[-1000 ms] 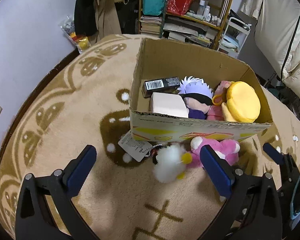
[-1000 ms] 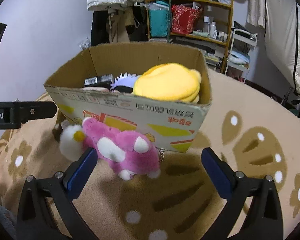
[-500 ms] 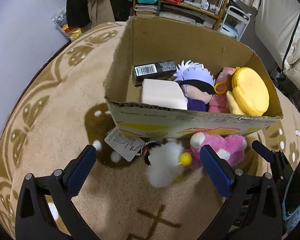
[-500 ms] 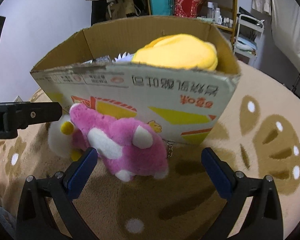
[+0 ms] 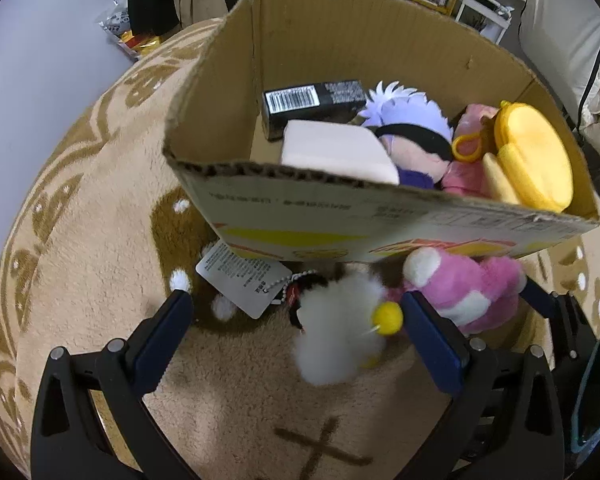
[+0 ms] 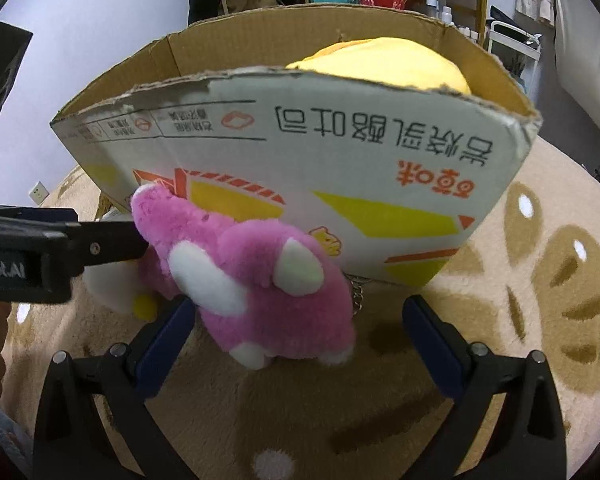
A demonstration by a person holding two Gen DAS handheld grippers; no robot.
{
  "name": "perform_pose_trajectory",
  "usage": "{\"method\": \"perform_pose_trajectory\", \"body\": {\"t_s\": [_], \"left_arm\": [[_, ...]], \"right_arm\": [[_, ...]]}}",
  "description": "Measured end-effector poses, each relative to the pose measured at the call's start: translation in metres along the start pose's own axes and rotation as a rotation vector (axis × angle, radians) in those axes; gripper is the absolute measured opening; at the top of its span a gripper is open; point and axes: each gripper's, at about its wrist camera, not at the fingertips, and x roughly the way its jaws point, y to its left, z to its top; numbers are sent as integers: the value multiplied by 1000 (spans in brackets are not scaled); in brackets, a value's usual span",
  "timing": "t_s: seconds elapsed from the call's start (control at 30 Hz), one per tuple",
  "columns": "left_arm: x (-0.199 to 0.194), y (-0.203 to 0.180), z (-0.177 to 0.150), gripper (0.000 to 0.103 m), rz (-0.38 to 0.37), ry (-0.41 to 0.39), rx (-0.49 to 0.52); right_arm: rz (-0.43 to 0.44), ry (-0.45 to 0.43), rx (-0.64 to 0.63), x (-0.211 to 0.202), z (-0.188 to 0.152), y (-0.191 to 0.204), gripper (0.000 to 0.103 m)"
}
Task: Organize soft objects
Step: 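Close the left tool on the white fluffy chick while the right tool closes on the pink plush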
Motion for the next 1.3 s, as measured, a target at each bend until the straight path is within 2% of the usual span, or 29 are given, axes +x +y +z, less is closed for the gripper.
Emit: {"method": "perform_pose_trajectory", "body": {"t_s": [0.2, 0.5, 0.77, 0.87, 0.97, 1.03, 1.13, 1.3], "left_arm": [[7, 0, 1, 102, 9, 16, 3], [16, 11, -1, 102, 1, 52, -56], [22, 10, -5, 93, -3, 57, -56], [21, 5, -8, 89, -2, 50, -40], [19, 1, -10, 77, -35, 55, -47], [17, -4, -11, 61, -56, 64, -41], [13, -10, -13, 44, -55, 63, -19], [10, -12, -18, 37, -38, 63, -22]], "right_arm": [[14, -7, -9, 2, 0, 1, 103], [65, -7, 9, 7, 4, 2, 103], [113, 2, -20, 9, 9, 9, 82], [117, 5, -10, 8, 7, 13, 80], [126, 10, 3, 7, 6, 12, 76], [129, 11, 3, 4, 6, 13, 73], [125, 5, 2, -1, 5, 11, 66], [140, 0, 36, -9, 4, 4, 58]]}}
